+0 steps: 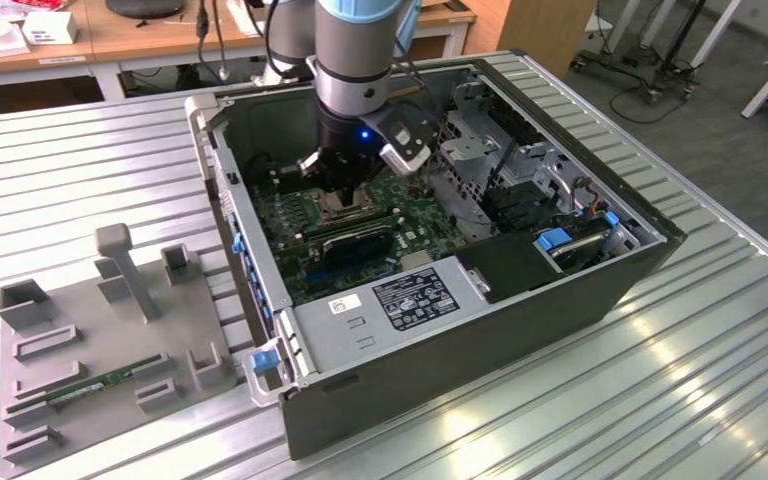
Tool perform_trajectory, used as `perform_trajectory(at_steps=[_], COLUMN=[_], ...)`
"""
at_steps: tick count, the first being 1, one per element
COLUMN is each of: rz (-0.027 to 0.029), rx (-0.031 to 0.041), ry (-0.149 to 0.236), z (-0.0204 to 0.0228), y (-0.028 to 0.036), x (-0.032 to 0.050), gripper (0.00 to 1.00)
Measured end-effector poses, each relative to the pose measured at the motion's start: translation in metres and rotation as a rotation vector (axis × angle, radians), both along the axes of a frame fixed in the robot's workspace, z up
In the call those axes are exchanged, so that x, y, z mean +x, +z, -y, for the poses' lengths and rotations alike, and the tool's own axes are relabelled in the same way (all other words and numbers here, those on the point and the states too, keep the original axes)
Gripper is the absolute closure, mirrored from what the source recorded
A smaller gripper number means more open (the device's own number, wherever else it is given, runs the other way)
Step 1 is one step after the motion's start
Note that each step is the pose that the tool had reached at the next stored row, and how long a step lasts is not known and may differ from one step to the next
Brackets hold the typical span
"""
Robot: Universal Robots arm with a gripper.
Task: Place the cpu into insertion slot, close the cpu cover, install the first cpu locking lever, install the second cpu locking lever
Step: 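Install the second cpu locking lever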
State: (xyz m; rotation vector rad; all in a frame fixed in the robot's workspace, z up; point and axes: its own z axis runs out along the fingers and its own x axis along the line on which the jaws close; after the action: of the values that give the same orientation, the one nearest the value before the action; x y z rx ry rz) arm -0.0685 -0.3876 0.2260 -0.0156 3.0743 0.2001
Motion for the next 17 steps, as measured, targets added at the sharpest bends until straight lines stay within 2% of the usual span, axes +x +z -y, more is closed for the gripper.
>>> perform_trajectory(at_steps=[5, 10, 15, 17], rz=[-0.0011, -0.0054, -0.0149, -0.0219], rx=[-0.0003, -0.0003, -0.0035, -0.0083], ry=[-0.002, -0.003, -0.005, -0.005], z=[-0.0029, -0.0127, -0.0228, -0.0254], y=[-0.0006, -0.0015, -0.0020, -0.0022], x=[0.0040, 0.0061, 0.0072, 0.0076], gripper=[0.89, 0.89, 0.89, 0.89])
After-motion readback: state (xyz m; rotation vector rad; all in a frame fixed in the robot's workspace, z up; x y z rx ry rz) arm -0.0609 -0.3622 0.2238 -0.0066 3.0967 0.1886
